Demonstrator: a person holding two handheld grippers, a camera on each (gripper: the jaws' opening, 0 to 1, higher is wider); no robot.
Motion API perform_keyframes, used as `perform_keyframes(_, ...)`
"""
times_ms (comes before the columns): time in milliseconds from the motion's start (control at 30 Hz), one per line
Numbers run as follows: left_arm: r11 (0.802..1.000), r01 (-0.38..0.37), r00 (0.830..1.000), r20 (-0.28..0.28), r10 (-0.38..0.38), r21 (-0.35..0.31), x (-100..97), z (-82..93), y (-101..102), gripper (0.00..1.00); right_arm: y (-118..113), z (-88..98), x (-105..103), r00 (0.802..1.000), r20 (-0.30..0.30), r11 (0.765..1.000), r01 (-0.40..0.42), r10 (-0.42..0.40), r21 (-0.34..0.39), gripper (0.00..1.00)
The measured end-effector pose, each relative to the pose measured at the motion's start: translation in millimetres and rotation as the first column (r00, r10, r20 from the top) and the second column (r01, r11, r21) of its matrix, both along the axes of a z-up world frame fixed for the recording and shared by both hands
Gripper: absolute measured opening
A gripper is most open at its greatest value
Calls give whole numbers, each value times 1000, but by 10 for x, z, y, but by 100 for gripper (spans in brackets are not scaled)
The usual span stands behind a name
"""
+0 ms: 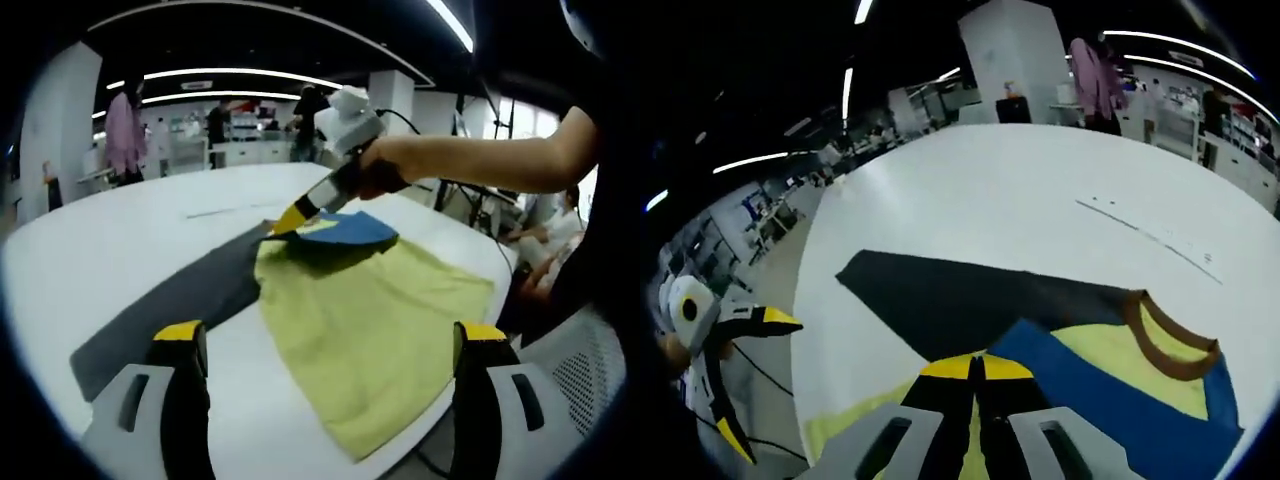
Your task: Fold the garment on the visible template until the final outline fits inside the template.
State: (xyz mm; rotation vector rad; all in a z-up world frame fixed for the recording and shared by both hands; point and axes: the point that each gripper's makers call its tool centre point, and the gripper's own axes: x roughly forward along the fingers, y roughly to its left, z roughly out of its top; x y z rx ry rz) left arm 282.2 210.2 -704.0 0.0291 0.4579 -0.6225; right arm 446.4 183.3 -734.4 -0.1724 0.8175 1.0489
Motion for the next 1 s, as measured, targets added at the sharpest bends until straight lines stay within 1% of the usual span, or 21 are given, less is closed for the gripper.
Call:
perform_keyframes(133, 1000, 1, 1000, -3, -1, 3, -13, -7, -5, 99, 27, -89, -57, 1000, 5, 1000, -16, 16, -24, 0)
perform_keyframes(333, 1000, 7, 1000, -4, -7, 5, -28, -11, -10, 99, 48, -229, -74, 1000, -6, 999, 14, -14, -37, 0)
perform_keyframes(400, 1000, 9, 1000, -3, -9, 6, -28, -5, -13, 99, 65, -261, -90, 1000, -13, 999, 20, -20, -31, 0)
perform_keyframes(433, 1000, 9, 1000, -2, -9, 6, -27, -3, -13, 99, 101, -245, -101, 1000, -18, 1000, 19, -20, -6, 0)
perform_keyframes(467, 1000, 10, 1000, -1, -10, 7, -25, 2, -13, 99, 125, -234, -136, 999, -40, 1000, 25, -24, 13, 0)
perform_keyframes(500, 1000, 10, 1000, 0, -10, 8, -24, 5, -12, 99, 134, -225, -151, 998, -49, 999, 27, -25, 23, 0)
perform_keyframes(600, 1000, 11, 1000, 3, -11, 12, -15, 16, -8, 99, 94, -195, -147, 999, -44, 999, 31, -30, 24, 0)
perform_keyframes(833, 1000, 10, 1000, 8, -10, 23, 8, 23, 0, 99, -59, -69, -57, 998, -25, 997, 65, -64, 48, 19)
perform_keyframes(967, 1000, 9, 1000, 16, -10, 28, 22, 34, 10, 99, -215, 26, -5, 996, -17, 993, 92, -91, 68, 34)
perform_keyframes(1000, 1000, 10, 1000, 16, -10, 29, 22, 33, 10, 99, -248, 44, 0, 995, -17, 993, 98, -97, 72, 36)
